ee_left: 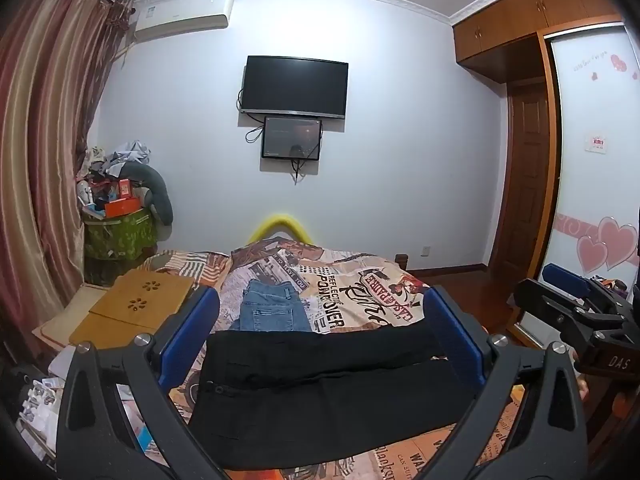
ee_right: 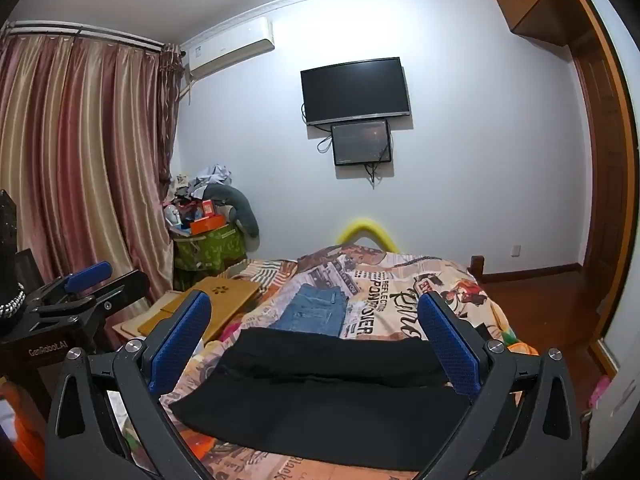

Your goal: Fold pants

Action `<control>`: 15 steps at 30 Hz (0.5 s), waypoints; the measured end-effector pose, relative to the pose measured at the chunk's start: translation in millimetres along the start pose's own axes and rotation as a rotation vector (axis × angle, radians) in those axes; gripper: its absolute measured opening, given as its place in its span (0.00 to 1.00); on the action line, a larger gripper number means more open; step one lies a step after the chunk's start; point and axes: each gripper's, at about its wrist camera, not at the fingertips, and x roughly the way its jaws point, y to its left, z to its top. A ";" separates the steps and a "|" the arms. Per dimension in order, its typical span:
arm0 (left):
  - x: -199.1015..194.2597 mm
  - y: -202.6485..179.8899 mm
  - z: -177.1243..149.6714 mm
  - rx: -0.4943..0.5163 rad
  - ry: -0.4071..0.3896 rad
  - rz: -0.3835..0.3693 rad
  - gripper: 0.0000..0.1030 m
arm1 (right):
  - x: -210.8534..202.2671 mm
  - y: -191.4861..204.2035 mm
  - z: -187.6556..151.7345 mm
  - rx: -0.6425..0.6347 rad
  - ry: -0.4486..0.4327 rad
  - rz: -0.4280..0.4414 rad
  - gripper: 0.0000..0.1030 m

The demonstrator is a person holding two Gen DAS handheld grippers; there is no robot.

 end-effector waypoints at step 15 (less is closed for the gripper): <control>-0.3 0.5 -0.5 -0.021 0.000 -0.014 1.00 | -3.6 -2.0 0.3 -0.001 0.006 -0.039 1.00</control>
